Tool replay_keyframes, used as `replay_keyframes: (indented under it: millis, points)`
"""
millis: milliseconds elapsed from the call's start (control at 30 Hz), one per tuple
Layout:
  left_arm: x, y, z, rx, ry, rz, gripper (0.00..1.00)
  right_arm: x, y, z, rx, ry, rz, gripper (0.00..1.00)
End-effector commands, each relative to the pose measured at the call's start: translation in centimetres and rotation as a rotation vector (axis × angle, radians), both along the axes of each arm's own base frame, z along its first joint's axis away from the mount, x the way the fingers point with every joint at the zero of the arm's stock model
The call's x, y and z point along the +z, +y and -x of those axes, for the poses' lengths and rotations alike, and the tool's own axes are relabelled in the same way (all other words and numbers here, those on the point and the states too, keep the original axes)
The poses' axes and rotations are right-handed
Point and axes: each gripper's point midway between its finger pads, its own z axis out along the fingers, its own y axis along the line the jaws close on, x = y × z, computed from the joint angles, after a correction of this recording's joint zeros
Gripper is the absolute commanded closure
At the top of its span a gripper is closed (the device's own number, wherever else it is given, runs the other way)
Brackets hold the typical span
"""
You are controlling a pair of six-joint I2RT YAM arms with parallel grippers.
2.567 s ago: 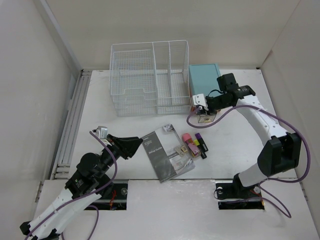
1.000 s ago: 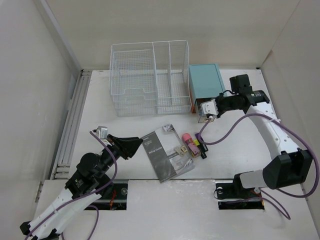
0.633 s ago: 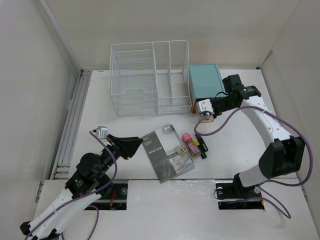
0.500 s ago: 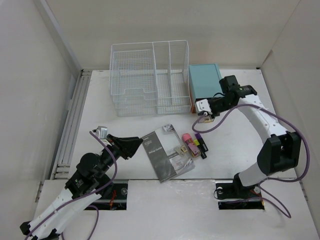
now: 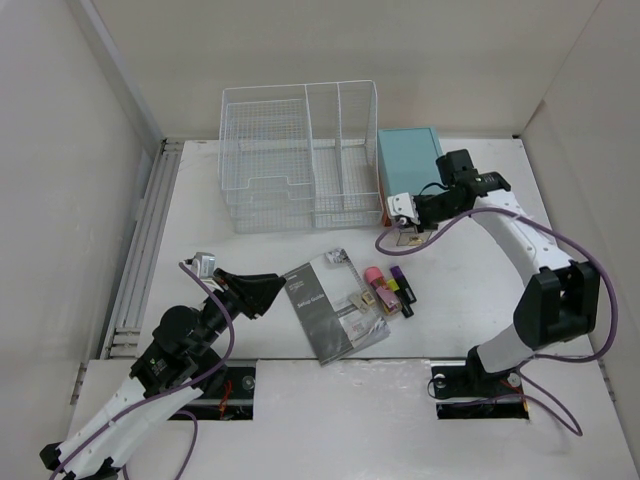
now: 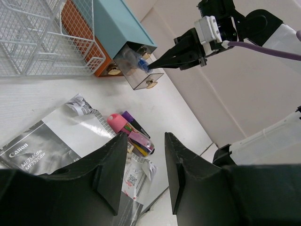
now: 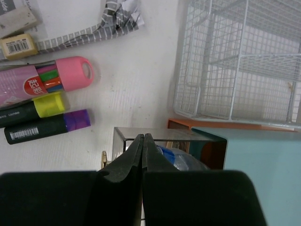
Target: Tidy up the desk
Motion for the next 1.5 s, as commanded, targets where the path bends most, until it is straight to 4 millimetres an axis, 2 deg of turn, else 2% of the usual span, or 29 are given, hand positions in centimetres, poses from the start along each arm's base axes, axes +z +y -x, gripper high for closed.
replay_keyframes:
  millis: [0, 67, 167, 300, 333, 400, 433, 467, 500, 533, 633, 767, 800, 900, 933, 967, 1000, 1033, 1133, 1300, 1333, 1400, 1467]
  points:
    - [1.1, -0.2, 0.3, -0.019, -0.04, 0.037, 0.66, 1.3, -0.1, -0.8, -0.043, -0.071, 0.003, 1.0]
    - [1.1, -0.2, 0.3, -0.019, -0.04, 0.037, 0.66, 2.1, -0.3, -0.8, -0.048, -0.085, -0.016, 1.0]
    - [1.1, -0.2, 0.3, -0.019, -0.04, 0.037, 0.66, 2.8, 0.4, -0.2, -0.022, -0.084, -0.064, 1.0]
    - [1.1, -0.2, 0.3, -0.019, -0.04, 0.037, 0.66, 5.3, 1.7, 2.9, 0.105, -0.057, -0.17, 1.0]
    - [1.1, -0.2, 0.3, -0.019, -0.04, 0.037, 0.66, 5.5, 2.0, 4.3, 0.131, -0.007, -0.198, 1.0]
    - [1.1, -0.2, 0.3, -0.019, -0.04, 0.037, 0.66, 6.2, 2.2, 5.1, 0.166, -0.012, -0.191, 1.0]
    - [1.1, -0.2, 0.3, -0.019, -0.04, 0.037, 0.66, 5.5, 1.8, 5.1, 0.178, -0.006, -0.152, 1.0]
    - [1.1, -0.2, 0.3, -0.019, -0.04, 0.037, 0.66, 4.4, 1.1, 6.7, 0.198, 0.063, -0.113, 1.0]
    - [1.1, -0.2, 0.3, -0.019, -0.04, 0.037, 0.66, 4.0, 0.8, 6.9, 0.242, 0.047, -0.082, 1.0]
    - [1.1, -0.2, 0.3, -0.019, -0.04, 0.037, 0.66, 2.9, 0.4, 7.0, 0.224, 0.106, -0.057, 1.0]
    - [1.3, -0.1, 0.4, -0.019, -0.047, 0.043, 0.66, 0.2, -1.1, 7.6, 0.22, 0.142, 0.061, 1.0]
    - [1.1, -0.3, 0.5, -0.028, -0.047, 0.042, 0.66, -1.0, -2.2, 6.3, 0.129, 0.15, 0.112, 1.0]
    - [1.1, -0.3, 0.5, -0.028, -0.047, 0.042, 0.66, -1.1, -2.4, 4.7, 0.091, 0.095, 0.133, 1.0]
    - [1.1, -0.3, 0.5, -0.028, -0.047, 0.042, 0.66, -1.7, -3.5, 2.6, -0.066, 0.067, 0.172, 1.0]
    - [1.1, -0.3, 0.5, -0.028, -0.047, 0.042, 0.66, -1.7, -3.3, 0.7, -0.104, -0.003, 0.171, 1.0]
    - [1.1, -0.3, 0.5, -0.028, -0.047, 0.042, 0.66, -1.7, -3.4, 0.1, -0.173, -0.005, 0.17, 1.0]
    - [1.1, -0.3, 0.5, -0.028, -0.047, 0.042, 0.66, -2.6, -3.8, -0.4, -0.212, -0.008, 0.184, 1.0]
    - [1.1, -0.3, 0.5, -0.028, -0.047, 0.042, 0.66, -2.2, -3.5, -2.1, -0.25, -0.079, 0.192, 1.0]
    - [1.1, -0.3, 0.5, -0.028, -0.047, 0.042, 0.66, -2.9, -4.0, -3.8, -0.376, -0.102, 0.203, 1.0]
    - [1.1, -0.3, 0.5, -0.028, -0.047, 0.042, 0.66, -2.0, -2.6, -7.0, -0.49, -0.211, 0.147, 1.0]
    - [0.9, -0.3, 0.4, -0.028, -0.041, 0.036, 0.66, -2.4, -2.7, -7.2, -0.519, -0.204, 0.143, 1.0]
    - [0.9, -0.3, 0.4, -0.028, -0.041, 0.036, 0.66, -1.3, -2.2, -8.2, -0.542, -0.261, 0.124, 1.0]
    - [0.9, -0.3, 0.4, -0.028, -0.041, 0.036, 0.66, -2.1, -2.1, -8.9, -0.582, -0.255, 0.128, 1.0]
